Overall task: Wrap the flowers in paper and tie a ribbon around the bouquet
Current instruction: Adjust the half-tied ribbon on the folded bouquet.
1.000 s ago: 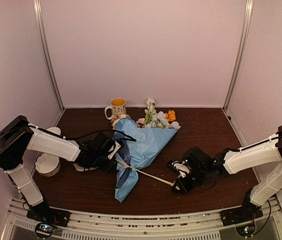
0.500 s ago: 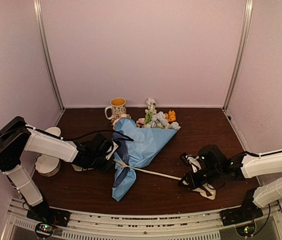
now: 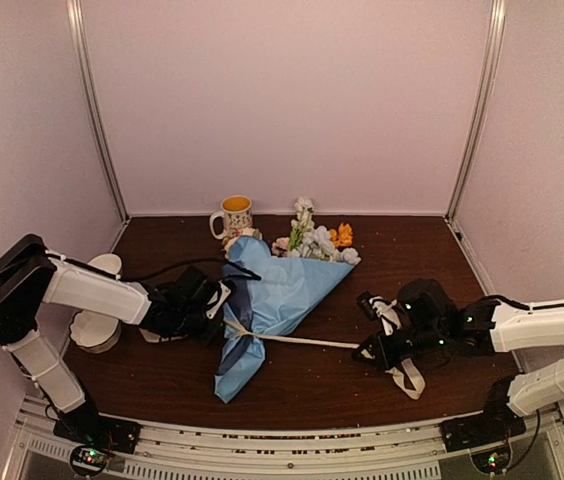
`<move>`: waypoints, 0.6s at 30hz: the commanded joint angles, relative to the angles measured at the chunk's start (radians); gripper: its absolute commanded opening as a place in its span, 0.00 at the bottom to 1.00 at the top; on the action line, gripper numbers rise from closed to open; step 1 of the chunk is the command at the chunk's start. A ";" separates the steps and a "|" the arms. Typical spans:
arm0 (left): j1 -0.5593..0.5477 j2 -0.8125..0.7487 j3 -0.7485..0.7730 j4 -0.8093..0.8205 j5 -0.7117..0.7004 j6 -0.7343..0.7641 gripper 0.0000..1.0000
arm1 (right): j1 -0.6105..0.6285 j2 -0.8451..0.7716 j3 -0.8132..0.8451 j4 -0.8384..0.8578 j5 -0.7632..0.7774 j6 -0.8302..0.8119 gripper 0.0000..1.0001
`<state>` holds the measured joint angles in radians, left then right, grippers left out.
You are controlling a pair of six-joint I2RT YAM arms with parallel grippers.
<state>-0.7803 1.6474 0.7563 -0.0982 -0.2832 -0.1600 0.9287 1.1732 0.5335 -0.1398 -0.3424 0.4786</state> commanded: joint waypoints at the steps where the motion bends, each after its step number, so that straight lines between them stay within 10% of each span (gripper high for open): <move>1: 0.013 -0.038 -0.027 0.025 0.022 -0.018 0.00 | -0.114 -0.052 -0.064 -0.015 0.055 0.071 0.00; 8: -0.202 -0.197 -0.074 0.148 0.141 0.143 0.00 | -0.236 -0.028 -0.036 -0.126 0.040 0.007 0.00; 18: -0.105 -0.292 -0.169 0.211 0.219 0.022 0.00 | -0.501 -0.053 -0.162 0.002 -0.093 0.045 0.00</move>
<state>-0.9691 1.3434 0.6323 0.0551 -0.1177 -0.0723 0.4892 1.1351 0.4240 -0.1757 -0.4168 0.4973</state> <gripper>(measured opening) 0.007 0.001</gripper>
